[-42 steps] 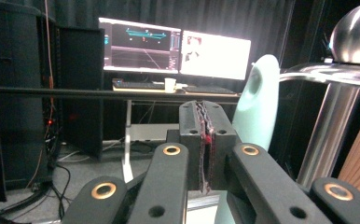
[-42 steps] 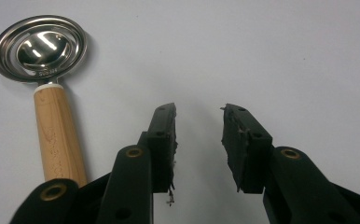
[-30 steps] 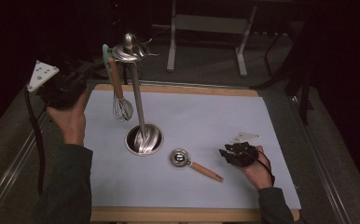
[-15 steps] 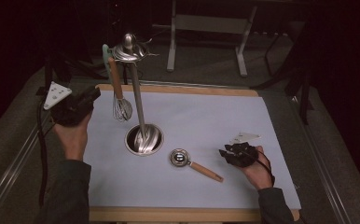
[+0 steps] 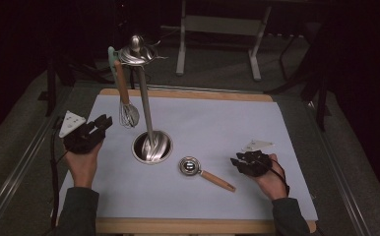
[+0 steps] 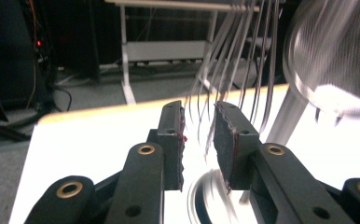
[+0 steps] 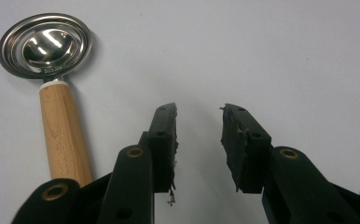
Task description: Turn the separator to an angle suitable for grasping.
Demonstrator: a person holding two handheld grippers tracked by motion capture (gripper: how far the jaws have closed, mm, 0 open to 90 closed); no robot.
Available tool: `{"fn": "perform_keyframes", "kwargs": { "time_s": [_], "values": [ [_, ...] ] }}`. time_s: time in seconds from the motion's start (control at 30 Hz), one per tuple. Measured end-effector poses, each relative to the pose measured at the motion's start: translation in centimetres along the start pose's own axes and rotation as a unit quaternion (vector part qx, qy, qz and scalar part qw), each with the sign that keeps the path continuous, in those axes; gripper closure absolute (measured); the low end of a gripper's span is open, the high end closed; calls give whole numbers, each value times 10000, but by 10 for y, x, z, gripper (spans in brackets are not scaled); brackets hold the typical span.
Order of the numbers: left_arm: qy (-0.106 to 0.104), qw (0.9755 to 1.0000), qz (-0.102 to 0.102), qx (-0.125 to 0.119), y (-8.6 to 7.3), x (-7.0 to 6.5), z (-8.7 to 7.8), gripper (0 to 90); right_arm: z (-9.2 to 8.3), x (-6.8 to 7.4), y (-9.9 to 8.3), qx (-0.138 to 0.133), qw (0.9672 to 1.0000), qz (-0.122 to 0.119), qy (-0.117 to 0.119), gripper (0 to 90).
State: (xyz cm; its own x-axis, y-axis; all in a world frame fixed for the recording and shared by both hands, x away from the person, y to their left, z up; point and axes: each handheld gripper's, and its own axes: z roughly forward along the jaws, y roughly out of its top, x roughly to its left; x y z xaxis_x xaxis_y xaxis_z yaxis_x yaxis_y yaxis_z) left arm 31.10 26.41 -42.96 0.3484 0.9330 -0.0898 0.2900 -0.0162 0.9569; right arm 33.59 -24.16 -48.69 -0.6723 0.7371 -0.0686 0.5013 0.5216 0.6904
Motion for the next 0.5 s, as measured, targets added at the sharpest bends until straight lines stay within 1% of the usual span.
{"fn": "perform_keyframes", "kwargs": {
  "time_s": [0.03, 0.17, 0.33, 0.47, 0.5],
  "values": [
    [-5, 9999, -43, 93, -11, 0, 0, 725, 0, 0, 0, 13, 10000, -17, 5, 646],
    [-12, 9997, -146, 204, -28, 1, 1, 717, 2, 1, 0, 28, 10000, -32, 14, 649],
    [14, 9990, -143, 425, -51, -1, 0, 703, 2, 3, -1, 94, 9999, -84, 104, 667],
    [6, 9984, -198, 529, -68, -3, -1, 701, 4, 6, -2, 135, 9997, -164, 146, 686],
    [12, 9981, -174, 585, -72, -4, -2, 699, 4, 7, -2, 153, 9996, -171, 149, 685]
  ]
}}
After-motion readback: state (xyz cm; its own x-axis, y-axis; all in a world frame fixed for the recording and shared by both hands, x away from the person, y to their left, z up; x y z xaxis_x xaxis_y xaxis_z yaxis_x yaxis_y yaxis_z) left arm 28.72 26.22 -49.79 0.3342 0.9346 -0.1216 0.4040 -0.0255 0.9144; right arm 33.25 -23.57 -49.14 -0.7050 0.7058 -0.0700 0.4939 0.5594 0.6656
